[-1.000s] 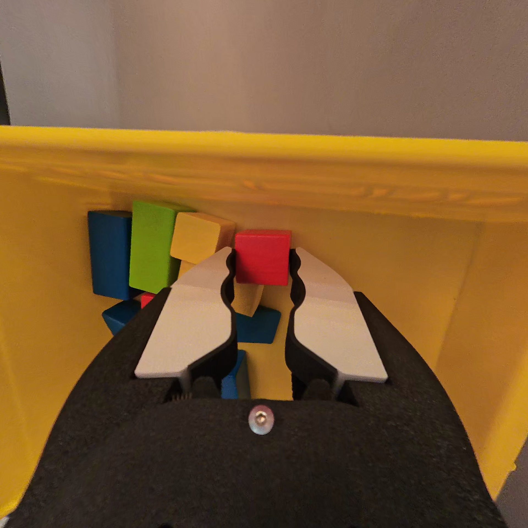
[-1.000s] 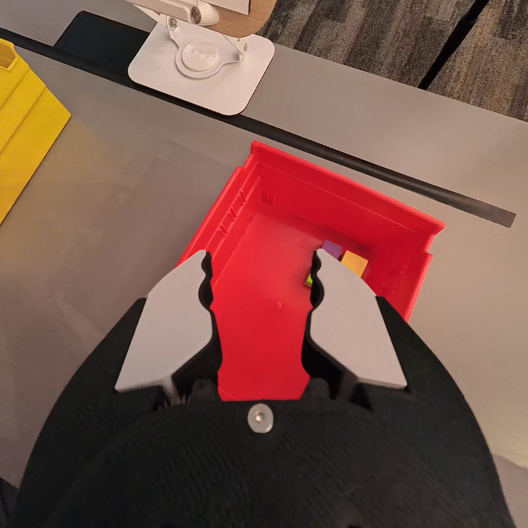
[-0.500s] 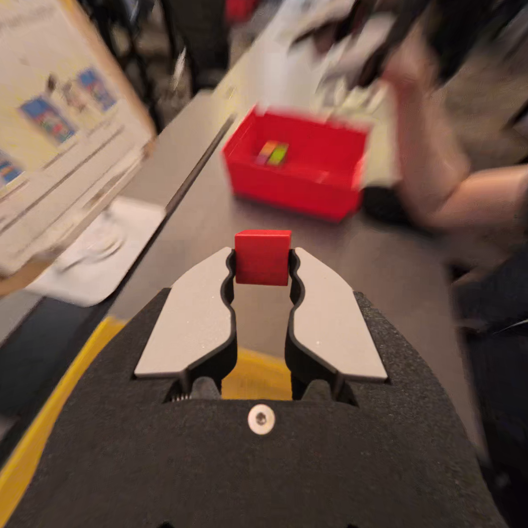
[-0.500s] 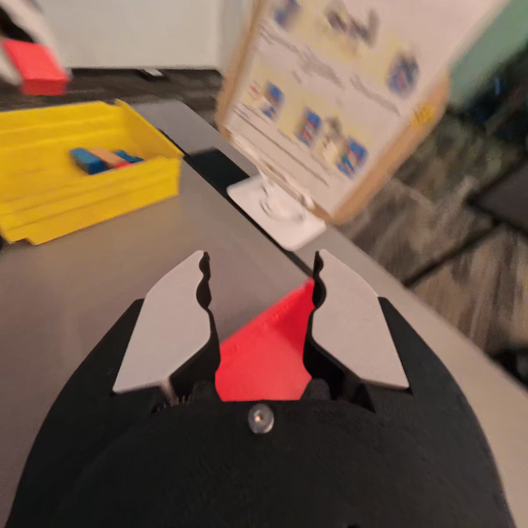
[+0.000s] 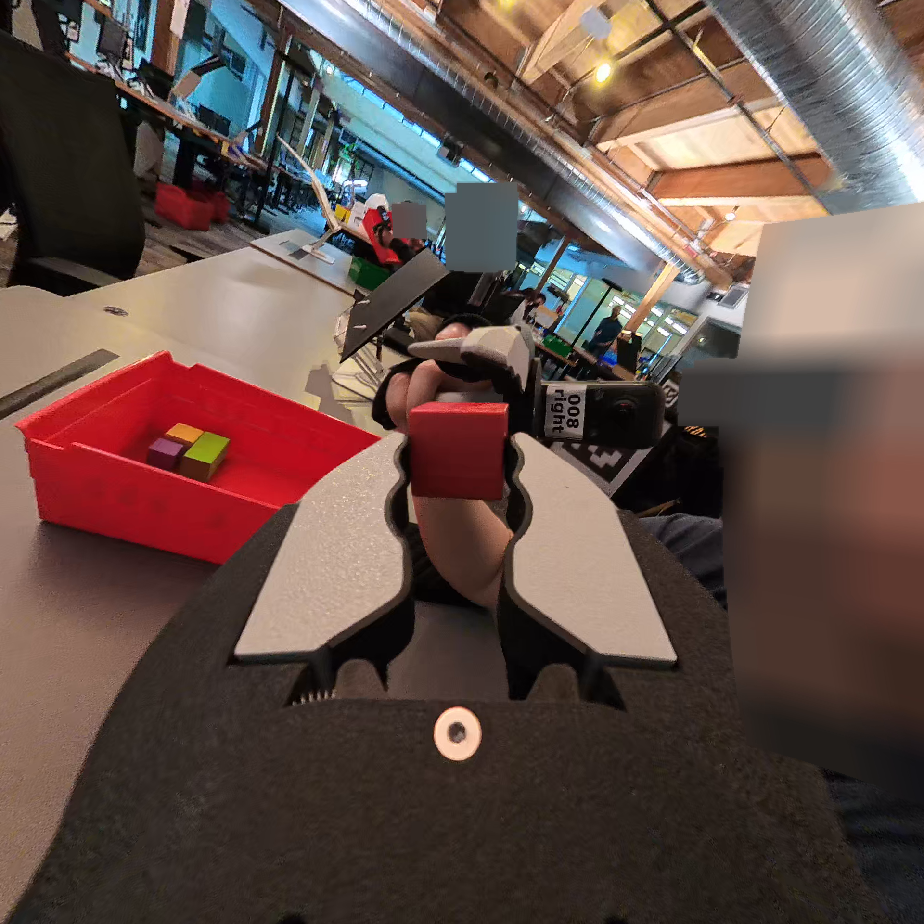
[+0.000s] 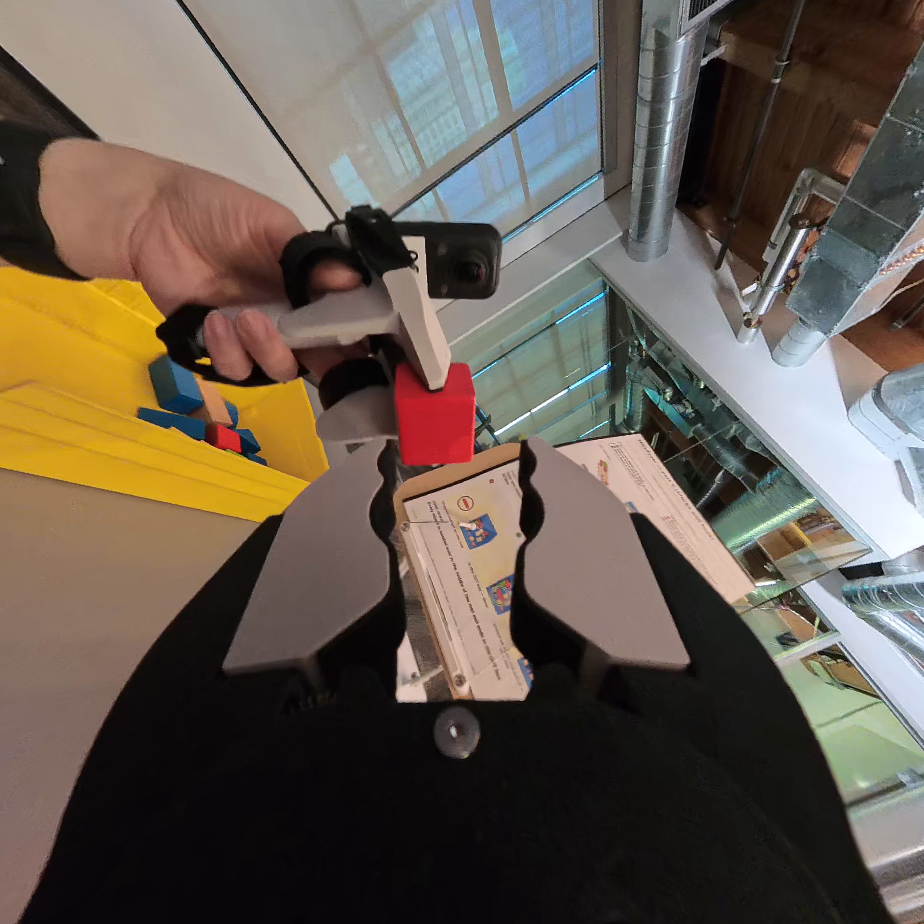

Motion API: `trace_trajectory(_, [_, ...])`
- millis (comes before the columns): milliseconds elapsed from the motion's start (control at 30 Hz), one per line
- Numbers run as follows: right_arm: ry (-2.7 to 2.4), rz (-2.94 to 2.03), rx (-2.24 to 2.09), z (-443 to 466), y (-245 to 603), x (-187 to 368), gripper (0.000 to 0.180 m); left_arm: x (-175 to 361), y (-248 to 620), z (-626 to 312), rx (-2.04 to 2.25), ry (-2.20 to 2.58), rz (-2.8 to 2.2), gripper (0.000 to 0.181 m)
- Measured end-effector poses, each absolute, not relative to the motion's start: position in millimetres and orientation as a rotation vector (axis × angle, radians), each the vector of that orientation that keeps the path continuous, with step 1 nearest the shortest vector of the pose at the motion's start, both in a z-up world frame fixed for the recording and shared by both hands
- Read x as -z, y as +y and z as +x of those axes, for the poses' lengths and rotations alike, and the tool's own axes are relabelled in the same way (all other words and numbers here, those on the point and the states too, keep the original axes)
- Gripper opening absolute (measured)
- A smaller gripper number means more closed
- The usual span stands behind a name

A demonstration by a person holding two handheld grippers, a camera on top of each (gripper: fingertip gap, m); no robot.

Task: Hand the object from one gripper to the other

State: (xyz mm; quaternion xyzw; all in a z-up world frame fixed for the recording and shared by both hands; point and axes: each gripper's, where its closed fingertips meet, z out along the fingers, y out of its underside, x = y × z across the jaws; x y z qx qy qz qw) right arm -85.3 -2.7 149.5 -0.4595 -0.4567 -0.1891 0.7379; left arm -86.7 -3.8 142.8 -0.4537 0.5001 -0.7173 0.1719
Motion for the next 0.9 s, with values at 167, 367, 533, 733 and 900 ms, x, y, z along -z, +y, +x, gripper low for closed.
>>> trace_trajectory(167, [-0.996,-1.069,0.399,-88,10,-139,0.043,-134,3,-81,2.083,1.392,-1.3,0.035])
trace_trajectory(367, [-1.004,-1.169,0.388,-88,26,-123,0.034,-123,5,-76,2.062,1.417,-1.293,0.035])
trace_trajectory(533, [-0.979,-1.353,0.325,-52,20,-125,0.034,-125,29,-79,1.949,1.355,-1.318,0.036])
trace_trajectory(733, [-0.522,-2.307,0.223,138,-21,-16,0.033,-125,42,-98,1.626,1.402,-1.35,0.035])
trace_trajectory(900, [-0.032,-2.897,0.085,215,-57,104,0.034,-119,33,-100,1.482,1.486,-1.366,0.033])
